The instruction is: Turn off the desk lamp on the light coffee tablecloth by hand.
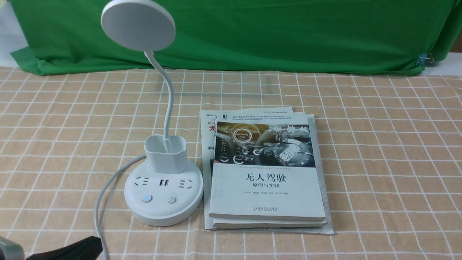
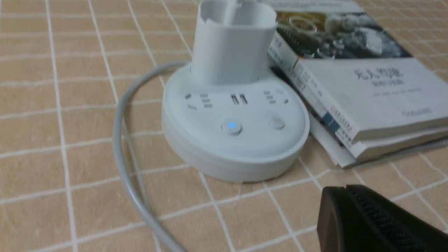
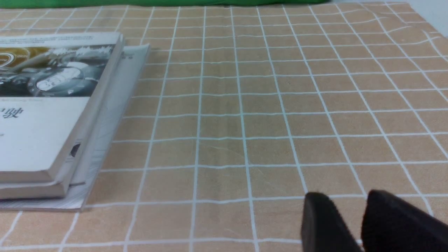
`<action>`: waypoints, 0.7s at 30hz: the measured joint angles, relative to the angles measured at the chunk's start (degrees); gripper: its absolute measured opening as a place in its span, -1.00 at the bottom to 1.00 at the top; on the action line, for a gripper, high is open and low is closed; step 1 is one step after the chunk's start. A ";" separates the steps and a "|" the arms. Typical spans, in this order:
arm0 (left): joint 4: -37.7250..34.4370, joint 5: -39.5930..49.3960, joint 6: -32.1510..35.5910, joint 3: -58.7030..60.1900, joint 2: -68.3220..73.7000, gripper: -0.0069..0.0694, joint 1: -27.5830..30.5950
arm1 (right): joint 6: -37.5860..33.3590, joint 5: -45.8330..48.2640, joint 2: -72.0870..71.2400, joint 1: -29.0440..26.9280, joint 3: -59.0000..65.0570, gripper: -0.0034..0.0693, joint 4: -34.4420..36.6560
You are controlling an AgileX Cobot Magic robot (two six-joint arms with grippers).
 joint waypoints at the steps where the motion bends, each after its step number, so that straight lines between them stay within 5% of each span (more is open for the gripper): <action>1: 0.18 -0.16 0.37 0.00 0.00 -0.82 0.00 | 0.00 0.00 0.00 0.00 0.00 -0.24 0.00; 8: 0.92 -1.16 5.36 0.00 -3.29 -0.82 2.44 | 0.00 0.00 0.00 0.00 0.00 -0.24 0.00; 16: -0.01 6.38 5.52 0.00 -18.46 -0.82 18.10 | 0.00 0.00 0.00 0.00 0.00 -0.24 0.00; 21: -0.06 9.88 5.52 0.00 -23.44 -0.82 22.50 | 0.00 0.00 0.00 0.00 0.00 -0.24 0.00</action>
